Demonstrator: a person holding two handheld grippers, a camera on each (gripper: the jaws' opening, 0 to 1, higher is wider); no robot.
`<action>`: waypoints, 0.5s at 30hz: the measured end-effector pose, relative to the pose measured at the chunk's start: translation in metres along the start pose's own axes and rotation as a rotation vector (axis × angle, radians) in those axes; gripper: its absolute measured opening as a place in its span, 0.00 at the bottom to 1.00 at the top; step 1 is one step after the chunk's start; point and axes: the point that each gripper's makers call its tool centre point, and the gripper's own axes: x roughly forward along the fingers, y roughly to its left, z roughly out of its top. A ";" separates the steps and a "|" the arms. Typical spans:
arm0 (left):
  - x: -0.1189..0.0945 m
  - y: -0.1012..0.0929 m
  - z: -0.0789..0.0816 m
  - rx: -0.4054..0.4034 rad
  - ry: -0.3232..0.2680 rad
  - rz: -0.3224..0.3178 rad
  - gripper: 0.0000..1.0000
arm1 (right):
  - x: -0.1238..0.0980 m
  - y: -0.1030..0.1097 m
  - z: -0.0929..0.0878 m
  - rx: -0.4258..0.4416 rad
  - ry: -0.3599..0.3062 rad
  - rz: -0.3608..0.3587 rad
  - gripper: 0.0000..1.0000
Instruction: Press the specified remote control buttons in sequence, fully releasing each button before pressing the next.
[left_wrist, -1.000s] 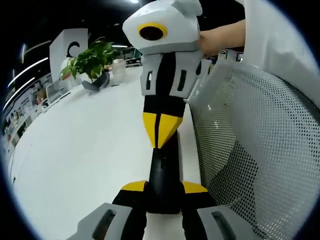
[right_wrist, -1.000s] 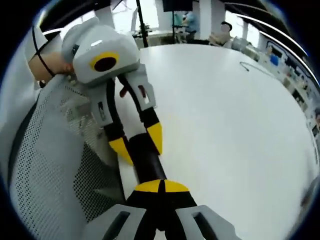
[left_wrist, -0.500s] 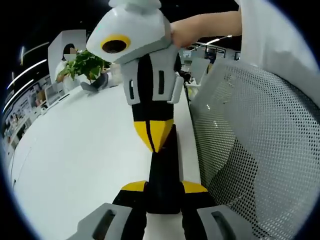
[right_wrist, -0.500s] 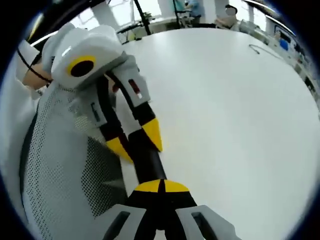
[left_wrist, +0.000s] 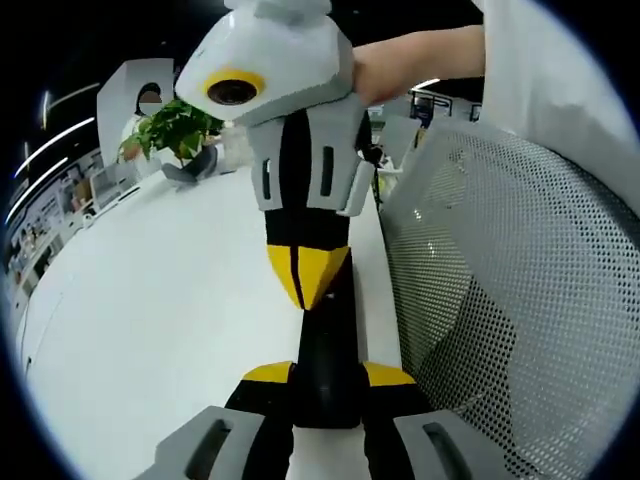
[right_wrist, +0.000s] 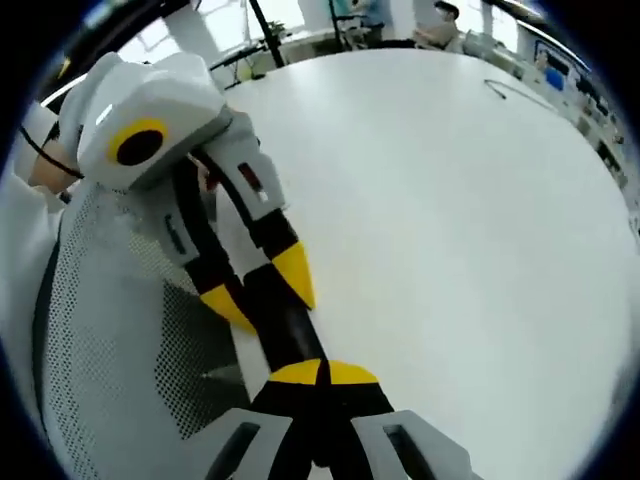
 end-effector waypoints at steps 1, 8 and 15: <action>0.000 0.000 0.000 0.000 -0.001 0.000 0.24 | 0.000 0.001 0.000 -0.010 -0.007 -0.005 0.00; 0.000 -0.001 0.001 0.001 -0.004 -0.003 0.24 | -0.003 0.020 0.006 -0.032 -0.064 -0.018 0.00; 0.000 -0.001 0.000 0.001 -0.006 -0.004 0.24 | 0.001 0.021 0.004 -0.055 -0.027 -0.019 0.00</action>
